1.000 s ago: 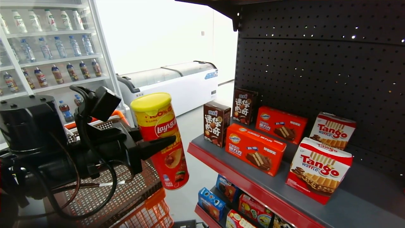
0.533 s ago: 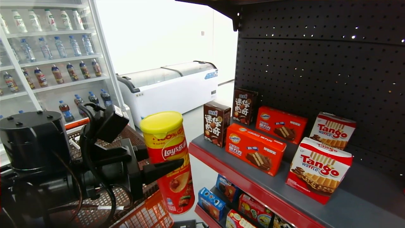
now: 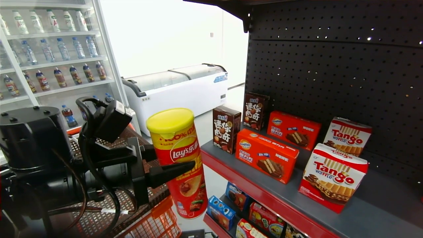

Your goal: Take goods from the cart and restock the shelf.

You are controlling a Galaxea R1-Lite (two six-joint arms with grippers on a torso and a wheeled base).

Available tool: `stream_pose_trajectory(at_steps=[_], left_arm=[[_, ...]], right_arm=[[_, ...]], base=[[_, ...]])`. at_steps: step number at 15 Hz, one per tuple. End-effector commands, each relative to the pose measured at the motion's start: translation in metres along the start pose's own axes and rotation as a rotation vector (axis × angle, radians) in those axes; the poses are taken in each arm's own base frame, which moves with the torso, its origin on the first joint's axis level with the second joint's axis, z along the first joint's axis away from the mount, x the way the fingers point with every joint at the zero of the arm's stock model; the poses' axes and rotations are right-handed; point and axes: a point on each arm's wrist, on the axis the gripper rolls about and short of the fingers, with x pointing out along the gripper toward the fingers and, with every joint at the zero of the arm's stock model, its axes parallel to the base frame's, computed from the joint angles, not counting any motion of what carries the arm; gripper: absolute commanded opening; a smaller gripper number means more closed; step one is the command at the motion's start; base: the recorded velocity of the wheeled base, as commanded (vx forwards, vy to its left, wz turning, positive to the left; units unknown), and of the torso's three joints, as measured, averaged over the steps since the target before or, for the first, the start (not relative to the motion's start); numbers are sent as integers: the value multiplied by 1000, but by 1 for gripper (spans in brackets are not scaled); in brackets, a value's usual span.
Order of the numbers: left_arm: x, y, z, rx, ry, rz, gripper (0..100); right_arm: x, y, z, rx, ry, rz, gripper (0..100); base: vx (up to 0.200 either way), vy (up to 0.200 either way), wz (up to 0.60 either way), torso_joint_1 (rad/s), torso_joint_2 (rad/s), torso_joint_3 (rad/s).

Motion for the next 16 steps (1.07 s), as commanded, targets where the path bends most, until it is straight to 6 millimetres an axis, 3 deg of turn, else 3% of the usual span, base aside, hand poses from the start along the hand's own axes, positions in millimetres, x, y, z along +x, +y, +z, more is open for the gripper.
stream_pose_trajectory(at_steps=[1,6,16], left_arm=[[0,-2,0,3,0,-17,0],[2,-5,0,5,-2,-69,0],[7,-23,-5,7,13,-151,0]], right_arm=[[0,0,0,0,2,1,100],[0,0,0,0,1,1,100],[0,0,0,-2,1,1,100]], base=[[0,0,0,0,0,0],[0,0,0,0,0,0],[0,0,-600,3,1,4]])
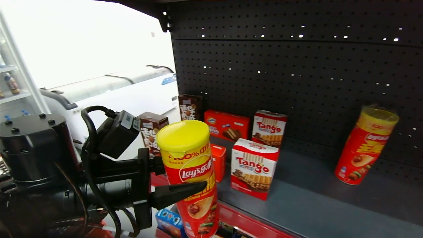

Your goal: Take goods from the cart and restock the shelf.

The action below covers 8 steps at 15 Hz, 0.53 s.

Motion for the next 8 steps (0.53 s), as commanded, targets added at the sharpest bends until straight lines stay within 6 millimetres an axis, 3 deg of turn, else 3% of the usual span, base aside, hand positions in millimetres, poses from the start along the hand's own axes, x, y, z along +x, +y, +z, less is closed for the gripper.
stream_pose_trajectory(at_steps=[1,8], left_arm=[[0,-2,0,1,0,-6,0],[1,-1,2,6,-6,-2,0]], right_arm=[[0,0,0,-1,2,0,100],[0,0,0,-1,1,0,100]], base=[[0,0,-600,-2,2,2],[0,0,-600,2,4,0]])
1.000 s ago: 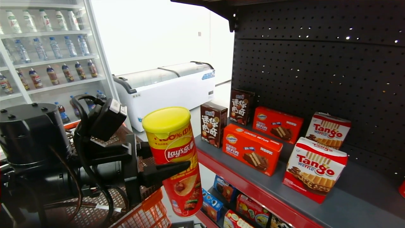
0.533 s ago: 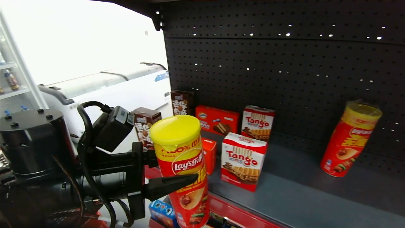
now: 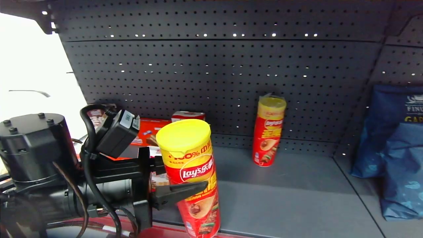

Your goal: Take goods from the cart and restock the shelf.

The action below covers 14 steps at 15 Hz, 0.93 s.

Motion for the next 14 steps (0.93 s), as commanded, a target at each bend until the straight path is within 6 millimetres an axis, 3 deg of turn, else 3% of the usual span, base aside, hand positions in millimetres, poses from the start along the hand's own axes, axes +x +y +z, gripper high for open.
stream_pose_trajectory(at_steps=[1,3,14], left_arm=[[0,0,0,0,-1,0,0],[0,1,-1,-2,1,1,0],[-1,2,-1,-4,1,12,0]], right_arm=[[0,0,0,0,1,1,100],[0,0,0,0,3,1,100],[0,0,0,1,1,0,100]], base=[[0,0,-600,7,2,2],[0,0,-600,5,2,5],[0,0,55,0,0,0]])
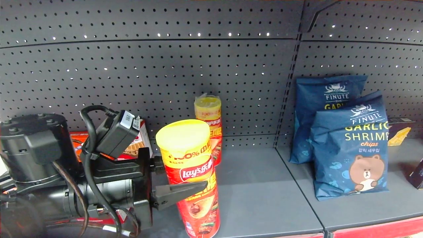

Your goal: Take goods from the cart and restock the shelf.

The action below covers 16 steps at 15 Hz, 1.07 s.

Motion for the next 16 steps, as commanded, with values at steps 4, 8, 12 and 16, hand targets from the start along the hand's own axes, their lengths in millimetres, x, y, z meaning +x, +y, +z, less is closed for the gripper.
stream_pose_trajectory(at_steps=[4,8,12,16], left_arm=[[0,0,0,-1,1,2,0],[0,0,-1,-2,2,3,0],[0,0,-1,-2,2,3,0],[-1,0,-2,-6,5,6,0]], right_arm=[[0,0,0,-1,0,0,100],[0,0,0,1,0,0,100],[0,0,0,1,0,0,100],[0,0,0,-1,0,0,100]], base=[[0,0,0,-1,1,13],[0,0,300,1,2,0],[0,0,0,0,0,0],[0,0,0,0,0,0]])
